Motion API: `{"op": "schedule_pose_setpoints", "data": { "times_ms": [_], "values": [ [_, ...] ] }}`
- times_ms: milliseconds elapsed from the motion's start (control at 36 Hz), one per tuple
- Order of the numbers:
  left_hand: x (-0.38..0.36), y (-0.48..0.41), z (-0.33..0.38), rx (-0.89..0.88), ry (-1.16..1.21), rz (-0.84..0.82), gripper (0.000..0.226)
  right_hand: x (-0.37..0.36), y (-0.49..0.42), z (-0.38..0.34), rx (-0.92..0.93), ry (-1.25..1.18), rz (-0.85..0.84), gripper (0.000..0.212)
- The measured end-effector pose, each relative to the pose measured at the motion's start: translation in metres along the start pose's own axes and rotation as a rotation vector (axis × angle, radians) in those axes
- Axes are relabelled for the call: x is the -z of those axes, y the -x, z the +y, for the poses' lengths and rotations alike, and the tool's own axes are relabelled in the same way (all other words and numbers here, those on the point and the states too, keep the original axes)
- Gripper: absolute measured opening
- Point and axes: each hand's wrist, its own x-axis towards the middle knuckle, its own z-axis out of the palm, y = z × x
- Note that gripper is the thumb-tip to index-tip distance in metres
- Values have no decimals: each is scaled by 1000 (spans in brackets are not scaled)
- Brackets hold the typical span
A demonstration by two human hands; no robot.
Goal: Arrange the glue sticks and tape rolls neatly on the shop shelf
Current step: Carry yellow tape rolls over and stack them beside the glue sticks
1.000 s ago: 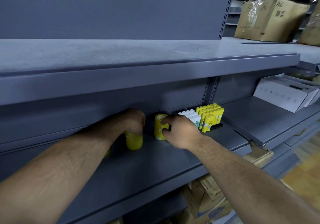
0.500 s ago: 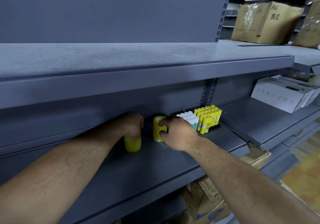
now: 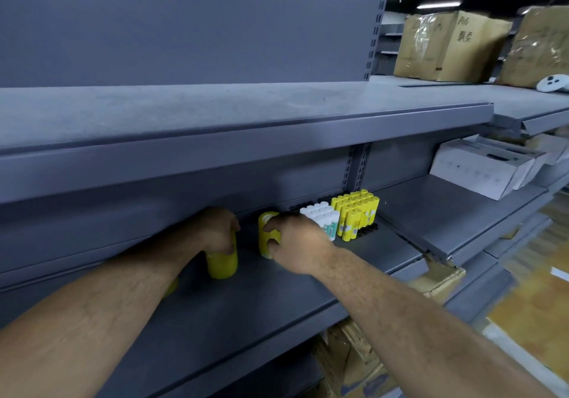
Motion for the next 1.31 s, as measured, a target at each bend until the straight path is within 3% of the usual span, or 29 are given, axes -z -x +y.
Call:
{"op": "schedule_pose_setpoints", "data": {
  "times_ms": [389, 667, 722, 778, 944, 1306],
  "values": [
    [-9, 4, -5, 25, 14, 55, 51, 0, 1, 0, 14, -30, -21, 39],
    [-3, 15, 3, 15, -12, 91, 77, 2, -5, -2, 24, -20, -61, 40],
    [1, 20, 0, 45, -75, 93, 85, 0, -10, -3, 49, 12, -50, 38],
    [4, 27, -8, 67, -90, 99, 79, -2, -18, -5, 86, 41, -10, 37],
    [12, 67, -35, 191, -83, 183, 73, -7, -47, -33, 198, 9, -5, 56],
    [4, 208, -129, 507, -13, 191, 65, -46, -47, -167, 425, -61, -133, 64]
  ]
}}
